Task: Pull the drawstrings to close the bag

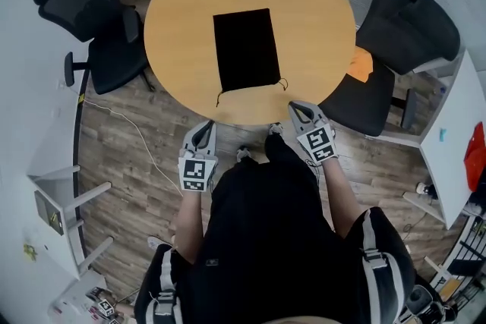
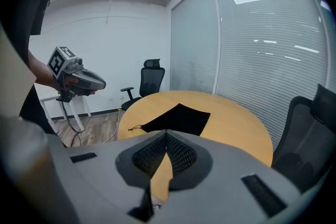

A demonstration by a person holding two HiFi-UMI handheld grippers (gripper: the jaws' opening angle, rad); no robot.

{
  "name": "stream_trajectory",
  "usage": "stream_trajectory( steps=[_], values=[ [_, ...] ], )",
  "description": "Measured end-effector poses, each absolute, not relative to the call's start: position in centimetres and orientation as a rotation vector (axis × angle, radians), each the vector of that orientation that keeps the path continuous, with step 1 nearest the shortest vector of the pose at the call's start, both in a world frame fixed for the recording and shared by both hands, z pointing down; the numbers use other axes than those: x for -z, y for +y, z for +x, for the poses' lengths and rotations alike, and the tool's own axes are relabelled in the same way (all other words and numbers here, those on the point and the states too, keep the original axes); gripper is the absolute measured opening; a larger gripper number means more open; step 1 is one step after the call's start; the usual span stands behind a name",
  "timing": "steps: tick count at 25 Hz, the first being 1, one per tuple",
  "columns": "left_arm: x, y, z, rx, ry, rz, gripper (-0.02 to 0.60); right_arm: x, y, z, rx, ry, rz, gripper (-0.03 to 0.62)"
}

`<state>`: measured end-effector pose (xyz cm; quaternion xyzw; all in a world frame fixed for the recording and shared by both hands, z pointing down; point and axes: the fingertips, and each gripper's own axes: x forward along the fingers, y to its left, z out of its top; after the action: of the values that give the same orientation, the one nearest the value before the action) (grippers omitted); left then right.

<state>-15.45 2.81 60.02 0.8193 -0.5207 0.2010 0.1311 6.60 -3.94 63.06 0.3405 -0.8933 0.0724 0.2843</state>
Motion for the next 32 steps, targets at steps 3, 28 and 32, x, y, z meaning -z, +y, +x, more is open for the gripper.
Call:
stream_trajectory(
  steps=[3, 28, 32],
  values=[
    [-60.9, 2.4, -15.4, -0.599, -1.529, 2.328, 0.020, -64.1, -4.8, 6.8, -0.196, -2.381, 0.859, 0.055],
    [-62.5, 0.4, -12.1, -0.787, -1.682, 2.147, 0.020, -68.9, -10.7, 8.6, -0.213, -2.406, 0.548, 0.055],
    [-62.6, 0.0, -12.2, -0.795, -1.694, 2.143, 0.020, -69.5, -10.9, 8.9, -0.215, -2.395, 0.537, 0.055]
  ],
)
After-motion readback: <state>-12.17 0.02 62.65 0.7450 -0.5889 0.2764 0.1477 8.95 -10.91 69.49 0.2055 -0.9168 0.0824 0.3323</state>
